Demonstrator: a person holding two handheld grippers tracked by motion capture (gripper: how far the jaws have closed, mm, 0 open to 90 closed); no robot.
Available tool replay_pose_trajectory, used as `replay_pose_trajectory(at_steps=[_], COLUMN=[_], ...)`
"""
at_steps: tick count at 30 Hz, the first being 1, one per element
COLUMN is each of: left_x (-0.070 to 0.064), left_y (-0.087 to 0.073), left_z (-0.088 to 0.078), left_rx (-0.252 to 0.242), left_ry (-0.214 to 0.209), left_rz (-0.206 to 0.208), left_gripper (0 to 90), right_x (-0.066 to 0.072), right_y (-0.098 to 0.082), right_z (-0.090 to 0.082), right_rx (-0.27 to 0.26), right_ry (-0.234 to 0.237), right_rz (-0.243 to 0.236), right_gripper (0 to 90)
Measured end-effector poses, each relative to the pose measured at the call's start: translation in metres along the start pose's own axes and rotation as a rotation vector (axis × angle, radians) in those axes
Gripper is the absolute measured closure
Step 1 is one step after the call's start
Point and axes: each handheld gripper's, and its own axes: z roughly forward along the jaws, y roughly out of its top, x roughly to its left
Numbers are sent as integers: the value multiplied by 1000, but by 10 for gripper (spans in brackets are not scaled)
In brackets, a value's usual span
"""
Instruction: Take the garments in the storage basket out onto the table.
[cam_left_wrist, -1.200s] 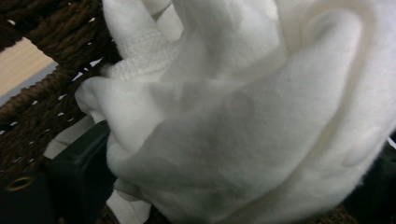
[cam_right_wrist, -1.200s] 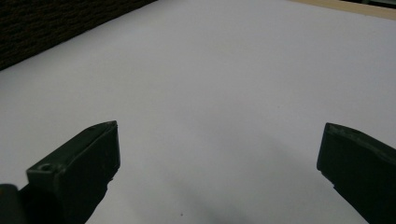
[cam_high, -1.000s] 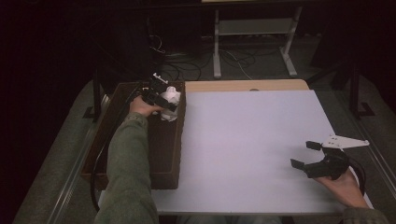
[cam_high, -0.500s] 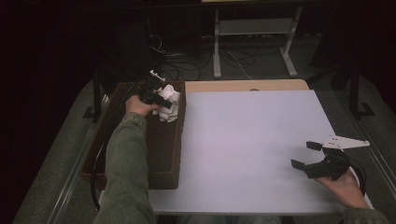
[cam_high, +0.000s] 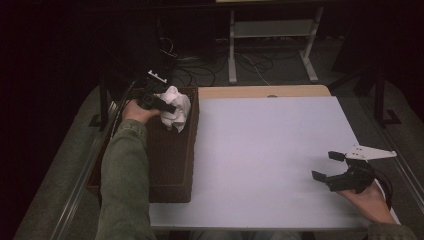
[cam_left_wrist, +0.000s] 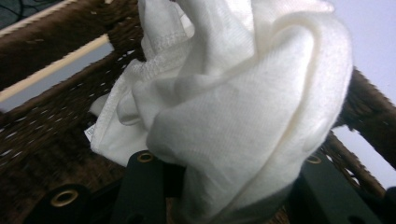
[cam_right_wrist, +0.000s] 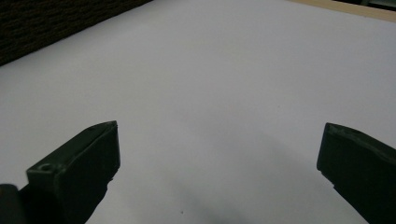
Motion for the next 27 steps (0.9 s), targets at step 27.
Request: replay_pose_trajectory(at_steps=[27], left_x=[-16], left_y=[3], left_z=[-91], left_rx=[-136], left_ry=[-7], left_rz=[48], left_gripper=[599], right_x=[1], right_y=[0], right_z=[0], right_rx=[-2], right_ry=[2], right_rz=[-3], right_gripper=[0])
